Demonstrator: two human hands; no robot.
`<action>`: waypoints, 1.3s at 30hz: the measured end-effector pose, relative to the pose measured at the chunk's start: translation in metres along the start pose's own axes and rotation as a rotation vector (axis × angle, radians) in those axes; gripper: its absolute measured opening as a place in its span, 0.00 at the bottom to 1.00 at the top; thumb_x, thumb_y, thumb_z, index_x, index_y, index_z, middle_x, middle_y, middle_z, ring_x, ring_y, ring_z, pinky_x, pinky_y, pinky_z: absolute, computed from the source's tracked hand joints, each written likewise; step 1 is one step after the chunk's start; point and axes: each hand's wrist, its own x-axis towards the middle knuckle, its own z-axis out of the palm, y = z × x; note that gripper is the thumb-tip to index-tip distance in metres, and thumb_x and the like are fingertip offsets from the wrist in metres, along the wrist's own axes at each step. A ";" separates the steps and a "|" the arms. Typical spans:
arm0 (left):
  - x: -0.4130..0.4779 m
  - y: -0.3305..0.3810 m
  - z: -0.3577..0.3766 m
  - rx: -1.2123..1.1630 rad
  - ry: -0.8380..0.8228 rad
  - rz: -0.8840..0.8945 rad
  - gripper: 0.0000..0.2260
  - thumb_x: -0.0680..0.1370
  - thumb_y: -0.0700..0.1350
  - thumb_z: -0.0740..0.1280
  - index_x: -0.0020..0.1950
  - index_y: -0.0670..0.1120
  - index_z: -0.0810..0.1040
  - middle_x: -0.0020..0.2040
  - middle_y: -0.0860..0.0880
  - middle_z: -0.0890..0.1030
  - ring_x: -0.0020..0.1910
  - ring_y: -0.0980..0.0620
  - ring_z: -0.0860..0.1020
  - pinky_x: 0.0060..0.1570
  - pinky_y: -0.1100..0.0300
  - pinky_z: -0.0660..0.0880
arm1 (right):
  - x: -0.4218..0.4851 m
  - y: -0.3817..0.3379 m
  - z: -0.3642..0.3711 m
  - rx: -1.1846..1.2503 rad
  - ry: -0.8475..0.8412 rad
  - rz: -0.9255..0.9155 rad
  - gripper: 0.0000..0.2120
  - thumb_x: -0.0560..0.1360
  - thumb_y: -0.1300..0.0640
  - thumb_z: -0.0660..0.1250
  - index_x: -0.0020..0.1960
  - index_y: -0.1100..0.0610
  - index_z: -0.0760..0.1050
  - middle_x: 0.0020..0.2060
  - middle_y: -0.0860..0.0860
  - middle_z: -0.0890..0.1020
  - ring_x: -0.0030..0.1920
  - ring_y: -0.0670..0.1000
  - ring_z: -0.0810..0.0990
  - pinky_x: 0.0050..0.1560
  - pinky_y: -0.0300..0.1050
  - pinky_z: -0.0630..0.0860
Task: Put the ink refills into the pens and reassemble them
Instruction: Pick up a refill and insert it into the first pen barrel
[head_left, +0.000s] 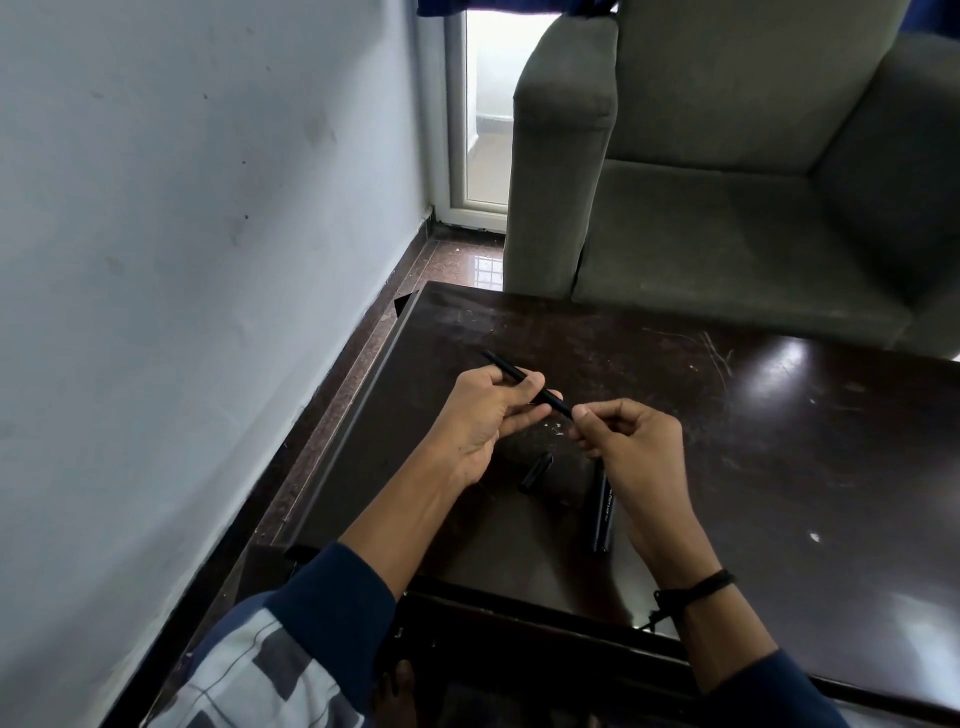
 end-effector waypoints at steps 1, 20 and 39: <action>0.000 -0.001 0.000 0.003 -0.001 -0.003 0.03 0.80 0.35 0.69 0.52 0.37 0.80 0.50 0.40 0.85 0.47 0.49 0.87 0.44 0.61 0.82 | 0.000 0.001 0.000 -0.016 0.008 -0.007 0.02 0.77 0.59 0.74 0.45 0.55 0.84 0.37 0.53 0.86 0.39 0.48 0.83 0.46 0.44 0.79; 0.000 -0.002 0.000 0.034 0.001 -0.006 0.05 0.80 0.35 0.68 0.55 0.36 0.79 0.57 0.35 0.83 0.49 0.48 0.86 0.44 0.62 0.82 | 0.000 0.005 -0.001 -0.039 -0.007 0.007 0.04 0.74 0.61 0.77 0.45 0.55 0.83 0.40 0.53 0.87 0.42 0.50 0.84 0.49 0.48 0.81; 0.002 0.002 -0.003 0.036 0.029 0.012 0.07 0.80 0.35 0.68 0.56 0.34 0.79 0.53 0.37 0.84 0.46 0.51 0.86 0.43 0.62 0.82 | 0.001 0.002 -0.003 -0.001 -0.049 0.031 0.06 0.75 0.55 0.77 0.48 0.56 0.84 0.38 0.54 0.87 0.38 0.47 0.83 0.45 0.44 0.80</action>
